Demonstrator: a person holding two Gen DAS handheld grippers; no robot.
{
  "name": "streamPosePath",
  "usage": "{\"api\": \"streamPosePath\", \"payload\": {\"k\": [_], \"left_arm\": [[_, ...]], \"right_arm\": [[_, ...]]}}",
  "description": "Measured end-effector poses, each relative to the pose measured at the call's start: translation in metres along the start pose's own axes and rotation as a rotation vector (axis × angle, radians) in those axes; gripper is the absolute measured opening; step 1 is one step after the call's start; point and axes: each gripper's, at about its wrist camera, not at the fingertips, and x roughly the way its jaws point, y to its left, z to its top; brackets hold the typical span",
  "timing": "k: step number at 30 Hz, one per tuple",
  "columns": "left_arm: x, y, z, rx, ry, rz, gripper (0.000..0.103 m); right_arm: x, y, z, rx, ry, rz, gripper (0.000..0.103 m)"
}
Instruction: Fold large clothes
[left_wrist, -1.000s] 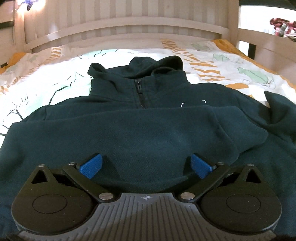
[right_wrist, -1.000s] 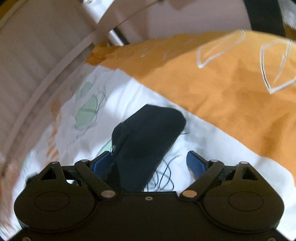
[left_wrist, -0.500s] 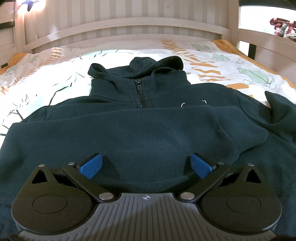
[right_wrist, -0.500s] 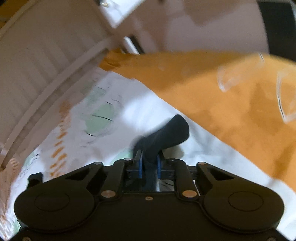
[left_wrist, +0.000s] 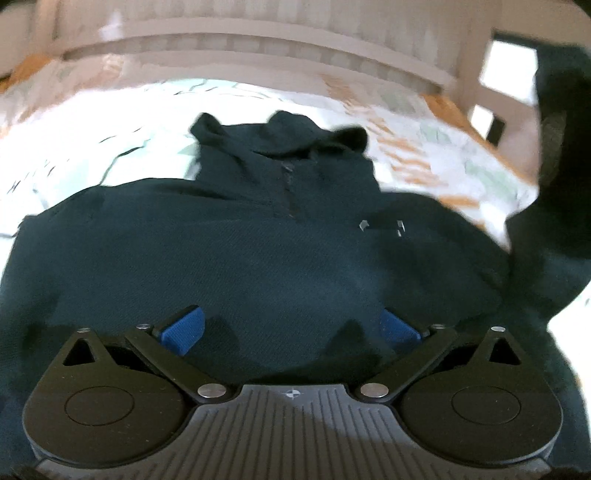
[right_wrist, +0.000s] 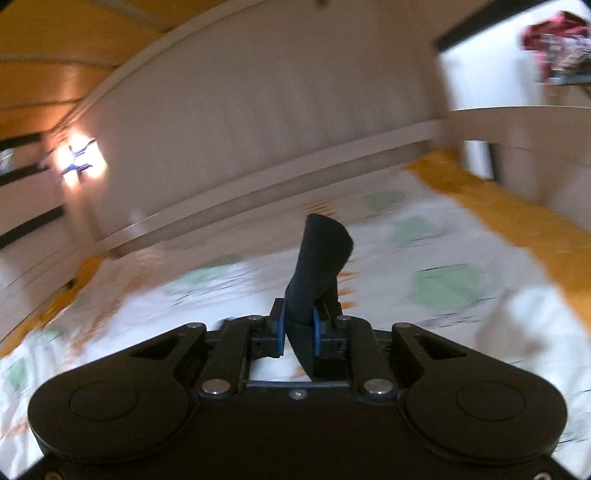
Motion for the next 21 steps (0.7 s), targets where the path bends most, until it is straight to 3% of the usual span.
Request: {"api": "streamPosePath", "payload": {"k": [7,14,17,21], "left_arm": [[-0.050,0.072,0.014,-0.155,-0.066,0.020,0.103],[-0.083,0.116,0.014,-0.182,-0.084,0.060,0.103],[-0.087,0.121,0.014,-0.204,-0.082,0.058,0.103],[-0.088,0.119,0.021,-0.209,-0.080,0.046,0.103]], "right_arm": [[0.052,0.086,-0.062,-0.075,0.137,0.129,0.023],[0.086,0.146,-0.133,-0.153,0.277,0.174,0.025],[0.082,0.160,-0.153,-0.163,0.340,0.202,0.033],[0.059,0.163,-0.163,-0.183,0.356,0.274,0.062]]}}
